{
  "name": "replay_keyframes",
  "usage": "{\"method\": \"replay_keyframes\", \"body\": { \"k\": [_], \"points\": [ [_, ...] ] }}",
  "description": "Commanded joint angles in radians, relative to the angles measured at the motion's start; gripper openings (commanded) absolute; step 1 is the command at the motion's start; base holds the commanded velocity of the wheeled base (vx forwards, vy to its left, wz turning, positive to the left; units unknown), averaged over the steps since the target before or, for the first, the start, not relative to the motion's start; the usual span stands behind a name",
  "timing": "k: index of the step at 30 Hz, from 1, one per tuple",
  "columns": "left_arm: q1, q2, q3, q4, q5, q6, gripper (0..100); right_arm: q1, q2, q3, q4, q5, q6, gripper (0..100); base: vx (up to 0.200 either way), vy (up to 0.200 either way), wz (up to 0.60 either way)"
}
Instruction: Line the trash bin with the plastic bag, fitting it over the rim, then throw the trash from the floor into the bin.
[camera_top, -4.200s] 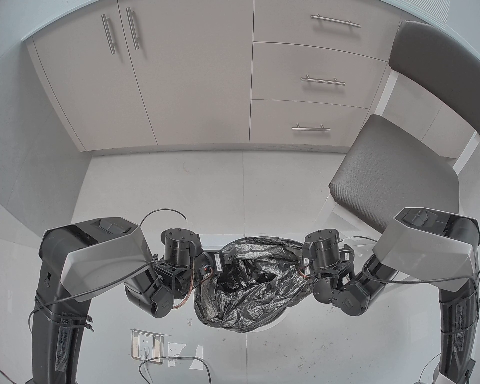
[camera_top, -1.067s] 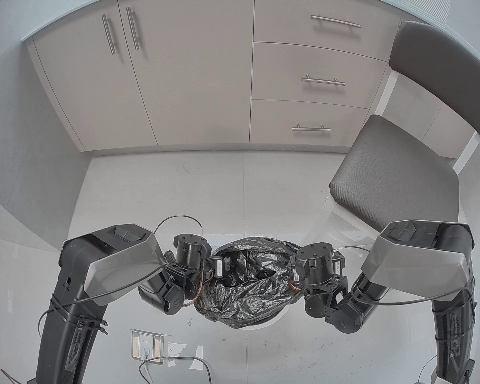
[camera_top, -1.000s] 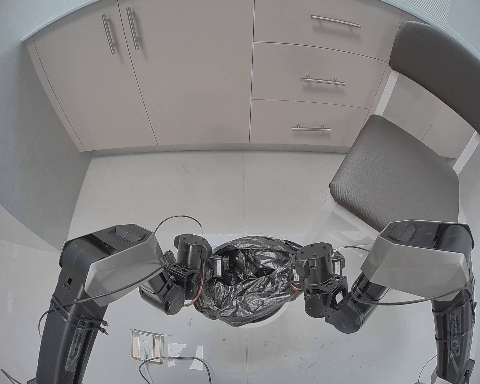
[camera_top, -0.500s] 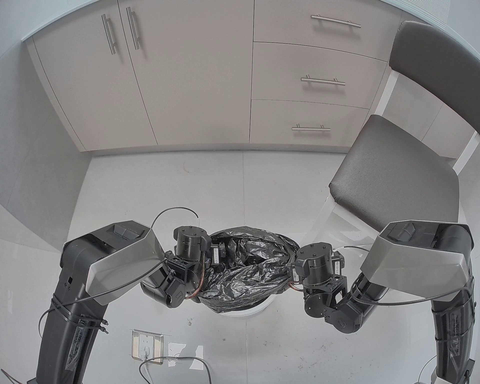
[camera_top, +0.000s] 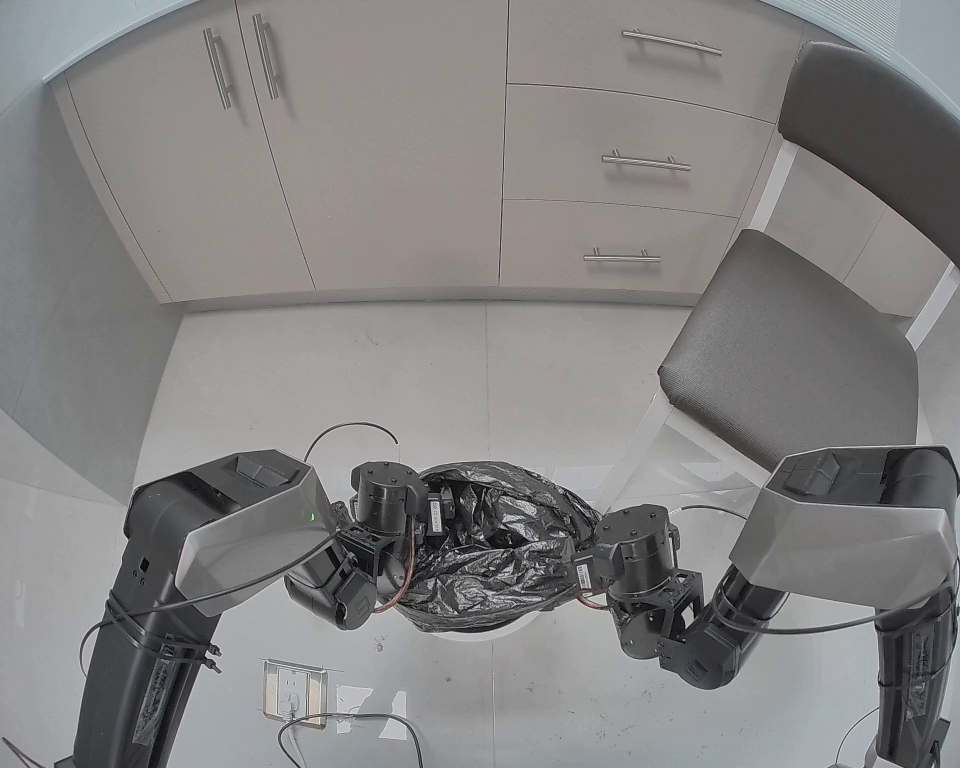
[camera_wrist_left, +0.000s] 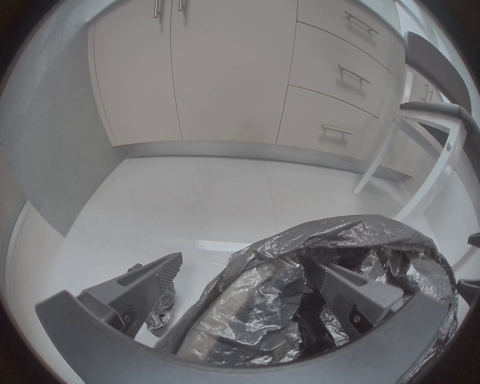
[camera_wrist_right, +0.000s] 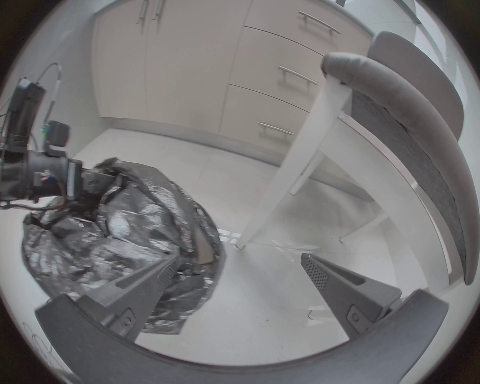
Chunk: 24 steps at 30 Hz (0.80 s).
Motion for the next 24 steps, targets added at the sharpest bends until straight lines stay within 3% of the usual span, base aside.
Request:
{"method": "replay_keyframes", "body": {
  "k": [1, 7, 13, 24],
  "points": [
    [-0.027, -0.009, 0.057, -0.046, 0.000, -0.007, 100, 0.062, -0.071, 0.085, -0.054, 0.058, -0.053, 100, 0.000, 0.000, 0.00],
    [-0.037, -0.015, 0.048, -0.065, 0.000, -0.033, 100, 0.174, -0.055, 0.099, -0.100, 0.093, -0.166, 100, 0.000, 0.000, 0.00],
    [-0.037, -0.052, 0.066, -0.162, 0.000, -0.041, 100, 0.249, -0.023, 0.087, -0.094, 0.098, -0.183, 100, 0.000, 0.000, 0.00],
    [-0.033, -0.083, 0.106, -0.168, 0.000, -0.053, 100, 0.332, 0.003, 0.032, -0.091, 0.113, -0.255, 100, 0.000, 0.000, 0.00]
  ]
}}
